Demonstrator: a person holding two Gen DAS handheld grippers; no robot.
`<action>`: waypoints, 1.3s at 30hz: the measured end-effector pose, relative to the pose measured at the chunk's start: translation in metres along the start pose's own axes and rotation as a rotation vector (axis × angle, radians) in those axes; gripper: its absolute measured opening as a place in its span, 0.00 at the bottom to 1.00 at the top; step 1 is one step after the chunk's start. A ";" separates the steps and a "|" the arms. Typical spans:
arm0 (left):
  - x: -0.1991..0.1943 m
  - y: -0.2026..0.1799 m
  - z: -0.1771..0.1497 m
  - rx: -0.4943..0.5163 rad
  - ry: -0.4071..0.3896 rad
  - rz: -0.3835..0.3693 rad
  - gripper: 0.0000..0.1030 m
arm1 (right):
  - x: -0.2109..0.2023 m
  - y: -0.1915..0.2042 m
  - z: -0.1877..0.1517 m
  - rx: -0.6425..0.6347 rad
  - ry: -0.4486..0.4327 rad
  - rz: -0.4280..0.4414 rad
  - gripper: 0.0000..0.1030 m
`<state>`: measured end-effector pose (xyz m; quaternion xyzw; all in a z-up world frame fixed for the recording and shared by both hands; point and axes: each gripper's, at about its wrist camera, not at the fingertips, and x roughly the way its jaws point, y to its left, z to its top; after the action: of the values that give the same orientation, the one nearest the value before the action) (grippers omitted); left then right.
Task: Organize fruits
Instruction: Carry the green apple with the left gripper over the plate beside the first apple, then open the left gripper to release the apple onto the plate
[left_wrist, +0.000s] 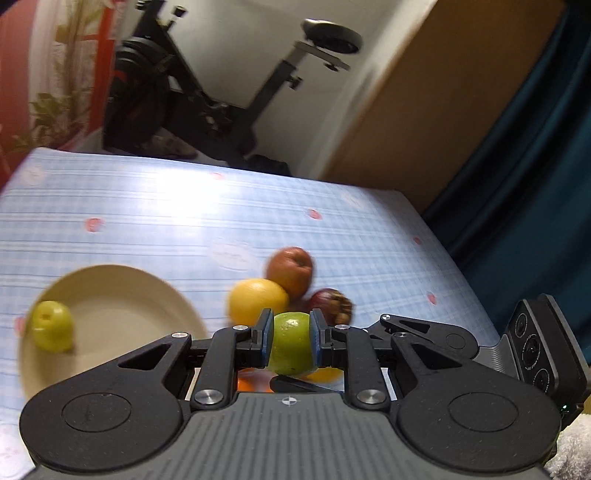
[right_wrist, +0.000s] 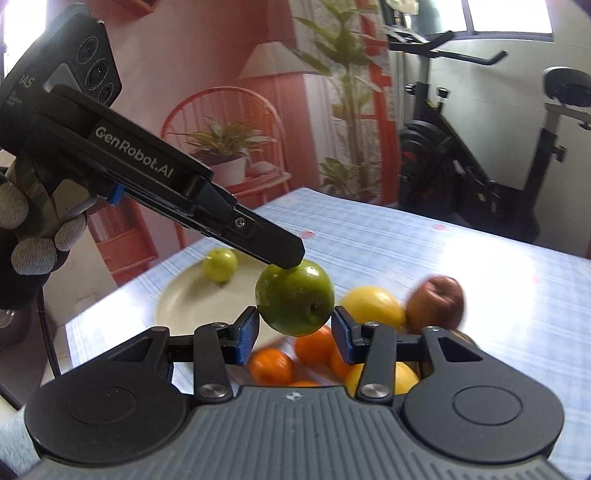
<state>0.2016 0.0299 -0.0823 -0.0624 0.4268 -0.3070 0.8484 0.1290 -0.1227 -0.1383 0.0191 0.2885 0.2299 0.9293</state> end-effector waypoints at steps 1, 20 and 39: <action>-0.004 0.011 0.000 -0.017 -0.003 0.014 0.21 | 0.011 0.005 0.003 -0.006 0.007 0.019 0.45; -0.021 0.147 -0.020 -0.243 0.024 0.170 0.21 | 0.162 0.056 0.017 -0.090 0.221 0.178 0.45; -0.024 0.161 -0.030 -0.234 -0.004 0.239 0.23 | 0.186 0.073 0.019 -0.145 0.245 0.185 0.46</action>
<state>0.2432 0.1780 -0.1445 -0.1102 0.4624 -0.1520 0.8666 0.2441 0.0260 -0.2083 -0.0495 0.3794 0.3355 0.8609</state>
